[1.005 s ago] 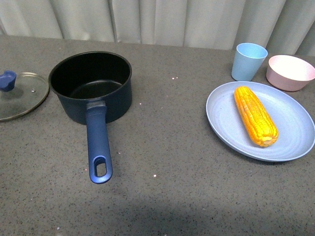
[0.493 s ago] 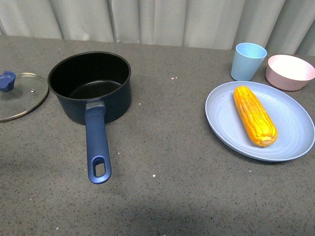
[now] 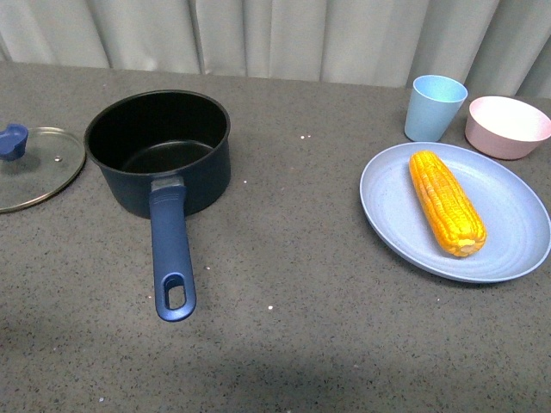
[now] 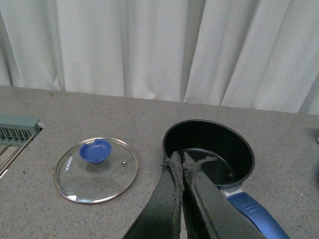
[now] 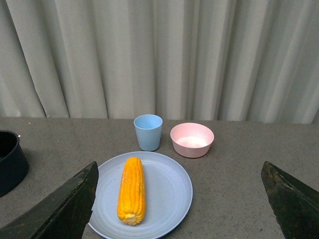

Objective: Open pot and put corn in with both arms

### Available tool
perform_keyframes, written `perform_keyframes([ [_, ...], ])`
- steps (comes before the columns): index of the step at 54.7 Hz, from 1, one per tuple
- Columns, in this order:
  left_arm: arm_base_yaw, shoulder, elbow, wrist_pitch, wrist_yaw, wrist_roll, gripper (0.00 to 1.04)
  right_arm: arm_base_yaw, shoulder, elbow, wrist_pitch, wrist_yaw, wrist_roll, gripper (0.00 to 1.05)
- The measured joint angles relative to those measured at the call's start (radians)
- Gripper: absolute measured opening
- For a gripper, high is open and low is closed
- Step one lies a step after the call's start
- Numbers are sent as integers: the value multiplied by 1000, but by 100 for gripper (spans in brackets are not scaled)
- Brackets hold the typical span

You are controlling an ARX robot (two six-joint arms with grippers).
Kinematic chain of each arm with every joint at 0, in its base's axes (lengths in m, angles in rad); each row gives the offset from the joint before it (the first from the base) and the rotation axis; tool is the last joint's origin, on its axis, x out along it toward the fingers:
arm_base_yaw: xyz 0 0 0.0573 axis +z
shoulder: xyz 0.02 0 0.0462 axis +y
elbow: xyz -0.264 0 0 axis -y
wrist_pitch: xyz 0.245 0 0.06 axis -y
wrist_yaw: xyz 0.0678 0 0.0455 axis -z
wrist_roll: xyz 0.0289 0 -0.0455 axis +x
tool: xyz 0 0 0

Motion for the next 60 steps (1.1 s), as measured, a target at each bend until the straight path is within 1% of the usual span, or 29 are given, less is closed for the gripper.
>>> perform_keyframes([
  [33, 0, -392, -16, -347, 0, 0, 4, 0, 0, 0, 0, 0, 0, 96],
  [60, 0, -596, -17, -543, 0, 0, 4, 0, 0, 0, 0, 0, 0, 96],
])
